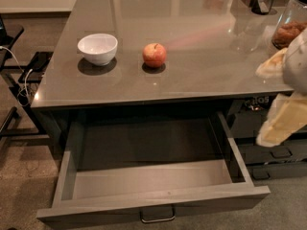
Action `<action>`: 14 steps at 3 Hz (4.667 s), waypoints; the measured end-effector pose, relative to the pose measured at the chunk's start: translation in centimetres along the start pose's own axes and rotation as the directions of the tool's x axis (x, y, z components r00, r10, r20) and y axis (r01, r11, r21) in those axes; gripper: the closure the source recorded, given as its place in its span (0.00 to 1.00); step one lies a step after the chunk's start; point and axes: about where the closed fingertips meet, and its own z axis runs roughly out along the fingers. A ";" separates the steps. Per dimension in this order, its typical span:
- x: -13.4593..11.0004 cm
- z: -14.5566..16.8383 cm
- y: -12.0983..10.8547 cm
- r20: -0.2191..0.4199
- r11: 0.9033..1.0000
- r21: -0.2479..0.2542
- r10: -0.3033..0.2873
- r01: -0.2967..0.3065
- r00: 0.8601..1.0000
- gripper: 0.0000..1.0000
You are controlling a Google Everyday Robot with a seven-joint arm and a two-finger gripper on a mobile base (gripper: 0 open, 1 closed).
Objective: Close top drawer
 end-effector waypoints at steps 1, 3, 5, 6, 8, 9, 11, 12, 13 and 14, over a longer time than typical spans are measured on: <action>0.3 2.4 4.7 0.068 0.999 -0.033 -0.004 0.006 0.998 0.42; -0.2 7.4 11.0 0.179 0.992 -0.123 0.001 0.022 0.984 0.88; -0.2 7.3 11.0 0.179 0.992 -0.122 0.000 0.022 0.984 1.00; 0.0 10.2 11.9 0.201 0.988 -0.153 0.025 0.006 0.979 1.00; 1.5 17.5 14.1 0.284 0.987 -0.162 0.067 -0.021 0.956 1.00; 2.4 20.8 15.5 0.300 0.987 -0.159 0.046 0.002 0.953 1.00; 3.5 24.0 17.1 0.276 0.980 -0.150 -0.084 0.130 0.958 1.00; 3.9 25.4 17.0 0.280 0.979 -0.141 -0.101 0.145 0.955 1.00; 4.5 26.8 17.0 0.282 0.982 -0.138 -0.090 0.133 0.955 1.00; 4.5 26.9 17.0 0.282 0.982 -0.137 -0.089 0.132 0.955 0.81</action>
Offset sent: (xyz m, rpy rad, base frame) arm -0.1153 0.0648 -0.1480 0.2987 0.0941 0.1338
